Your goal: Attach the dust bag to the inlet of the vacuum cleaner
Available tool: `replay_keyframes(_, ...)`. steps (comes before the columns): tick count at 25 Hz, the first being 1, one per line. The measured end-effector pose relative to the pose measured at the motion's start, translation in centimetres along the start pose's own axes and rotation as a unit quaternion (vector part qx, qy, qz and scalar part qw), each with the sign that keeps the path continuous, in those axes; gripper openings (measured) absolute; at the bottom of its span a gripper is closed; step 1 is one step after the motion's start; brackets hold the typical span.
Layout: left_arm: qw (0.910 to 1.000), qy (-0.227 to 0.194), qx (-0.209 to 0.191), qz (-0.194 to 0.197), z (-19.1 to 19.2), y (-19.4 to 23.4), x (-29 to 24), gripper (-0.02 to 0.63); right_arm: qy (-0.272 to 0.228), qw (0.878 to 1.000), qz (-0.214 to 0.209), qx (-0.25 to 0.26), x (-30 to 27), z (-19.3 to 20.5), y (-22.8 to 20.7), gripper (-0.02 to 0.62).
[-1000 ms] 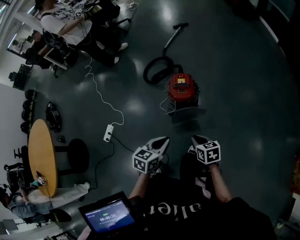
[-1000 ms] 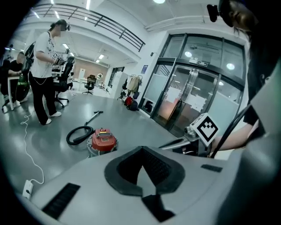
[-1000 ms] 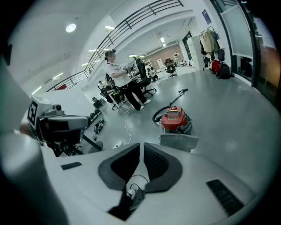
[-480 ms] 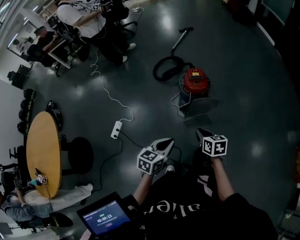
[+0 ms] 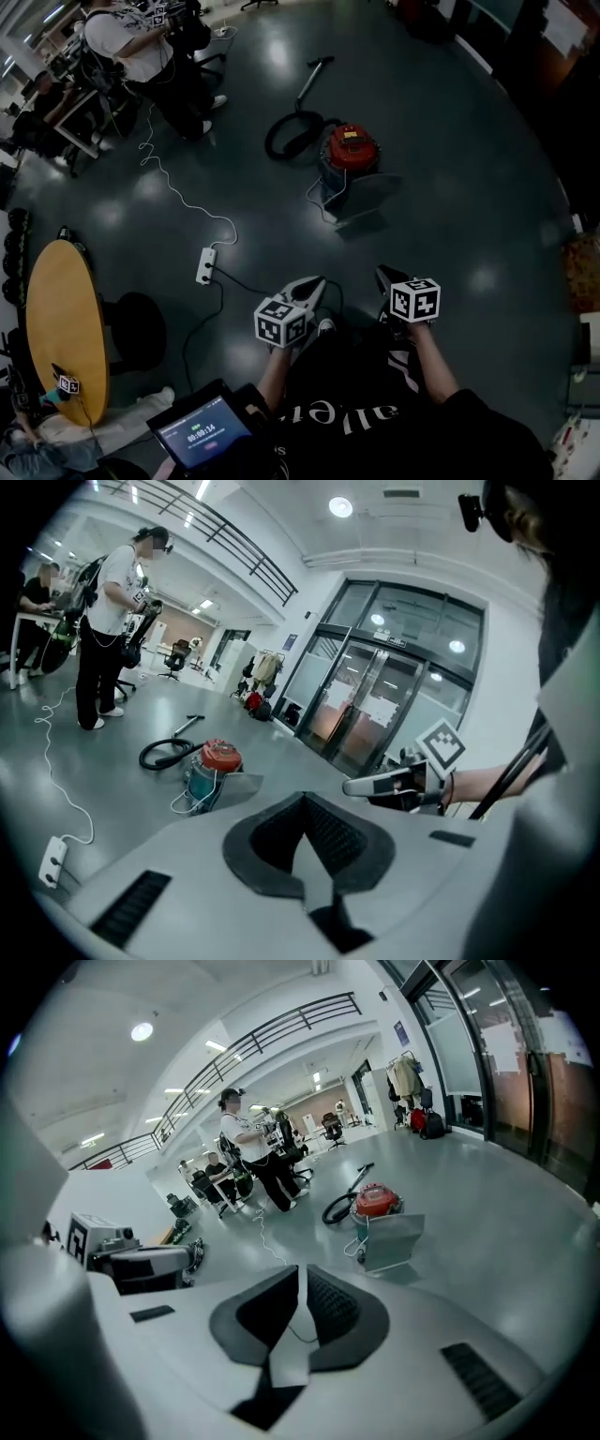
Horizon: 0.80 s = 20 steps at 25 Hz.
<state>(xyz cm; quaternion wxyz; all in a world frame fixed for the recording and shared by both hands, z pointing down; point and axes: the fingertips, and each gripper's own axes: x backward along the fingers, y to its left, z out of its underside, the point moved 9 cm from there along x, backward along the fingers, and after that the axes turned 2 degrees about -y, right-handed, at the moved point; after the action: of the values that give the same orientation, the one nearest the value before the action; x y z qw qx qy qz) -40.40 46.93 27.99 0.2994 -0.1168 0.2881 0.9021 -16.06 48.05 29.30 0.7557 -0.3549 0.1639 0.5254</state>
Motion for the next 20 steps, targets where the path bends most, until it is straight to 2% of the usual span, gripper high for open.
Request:
replay_keyframes(5, 0.9998, -0.015, -0.01, 0.012, 0.8, -2.9, 0.7, 0.005, 0.005, 1.0, -0.003, 0.003, 2.9, 2.6, 0.6, 0.041)
replay_keyframes(9, 0.9996, -0.01, -0.013, 0.021, 2.2, -6.5, -0.7, 0.005, -0.007, 1.0, -0.01, 0.016, 5.6, 3.5, 0.1, 0.042)
replay_keyframes(12, 0.9997, -0.003, -0.009, 0.021, 3.9, -10.1, -2.1, 0.005, -0.014, 0.999, -0.018, 0.03, 8.9, 4.6, -0.3, 0.041)
replay_keyframes(17, 0.9999, -0.007, -0.01, 0.01, 6.7, -16.9, -3.7, 0.005, -0.018, 0.996, -0.023, 0.084, 16.0, 6.8, -2.1, 0.041)
replay_keyframes(20, 0.9998, -0.02, -0.006, 0.008, 8.0, -20.7, -4.0, 0.005, -0.029, 0.996, -0.032, 0.084, 19.2, 8.1, -3.7, 0.041)
